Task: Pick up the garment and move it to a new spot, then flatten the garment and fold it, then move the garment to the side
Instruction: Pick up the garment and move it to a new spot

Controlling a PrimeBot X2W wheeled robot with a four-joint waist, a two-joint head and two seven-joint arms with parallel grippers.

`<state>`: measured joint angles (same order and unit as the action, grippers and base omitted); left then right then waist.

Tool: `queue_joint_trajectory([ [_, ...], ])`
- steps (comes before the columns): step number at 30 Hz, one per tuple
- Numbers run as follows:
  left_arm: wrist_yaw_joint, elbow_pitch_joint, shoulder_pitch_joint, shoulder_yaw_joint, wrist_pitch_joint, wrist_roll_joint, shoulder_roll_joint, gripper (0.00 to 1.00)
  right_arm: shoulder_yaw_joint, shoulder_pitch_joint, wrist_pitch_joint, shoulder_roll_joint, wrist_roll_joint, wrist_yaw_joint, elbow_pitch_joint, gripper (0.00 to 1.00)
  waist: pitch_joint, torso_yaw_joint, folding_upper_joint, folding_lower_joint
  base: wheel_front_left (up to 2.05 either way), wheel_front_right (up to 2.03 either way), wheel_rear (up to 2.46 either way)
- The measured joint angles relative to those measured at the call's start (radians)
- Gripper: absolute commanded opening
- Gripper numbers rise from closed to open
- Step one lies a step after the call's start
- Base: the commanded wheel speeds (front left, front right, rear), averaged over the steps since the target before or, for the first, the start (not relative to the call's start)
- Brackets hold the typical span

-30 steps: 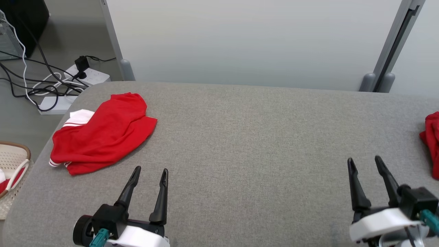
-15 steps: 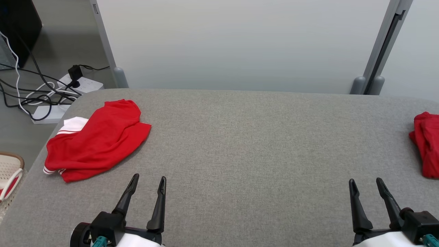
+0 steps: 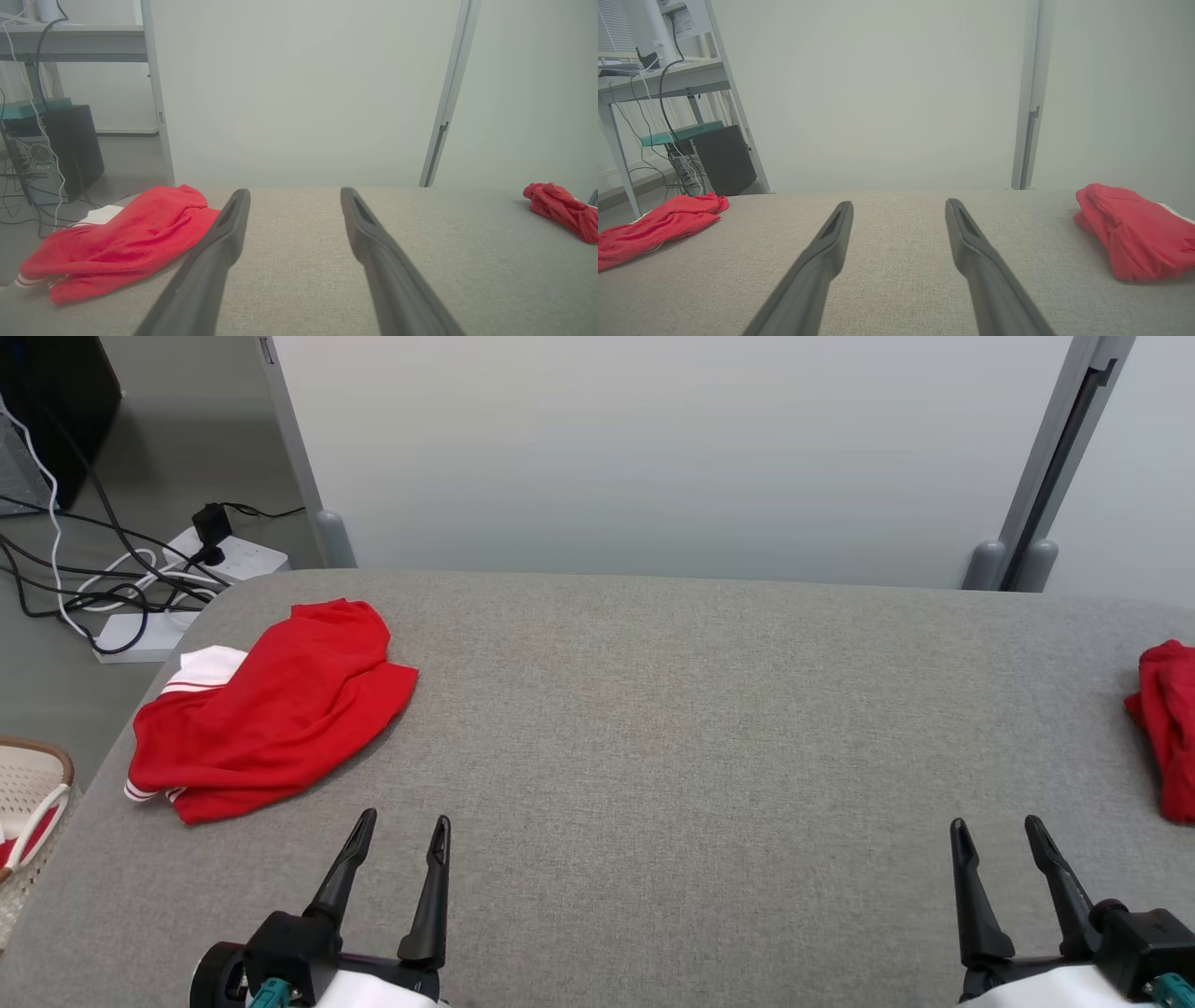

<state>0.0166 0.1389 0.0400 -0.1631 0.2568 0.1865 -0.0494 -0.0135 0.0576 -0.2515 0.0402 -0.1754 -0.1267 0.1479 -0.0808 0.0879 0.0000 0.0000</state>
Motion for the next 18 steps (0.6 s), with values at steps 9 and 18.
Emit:
queue_joint_trajectory([
  [9, -0.008, -0.005, -0.001, 0.000, 0.000, 0.001, 0.000, 1.00, 0.060, 0.011, 0.000, -0.001, -0.012, 0.000, -0.002, 1.00, 0.006, 0.055, 0.0000, 0.0000, 0.00, 0.00, 0.00],
  [18, -0.027, -0.032, -0.002, 0.008, 0.000, 0.011, 0.000, 1.00, 0.089, 0.010, 0.000, -0.001, -0.028, 0.000, -0.024, 1.00, 0.013, 0.162, 0.0000, 0.0000, 0.00, 0.00, 0.00],
])
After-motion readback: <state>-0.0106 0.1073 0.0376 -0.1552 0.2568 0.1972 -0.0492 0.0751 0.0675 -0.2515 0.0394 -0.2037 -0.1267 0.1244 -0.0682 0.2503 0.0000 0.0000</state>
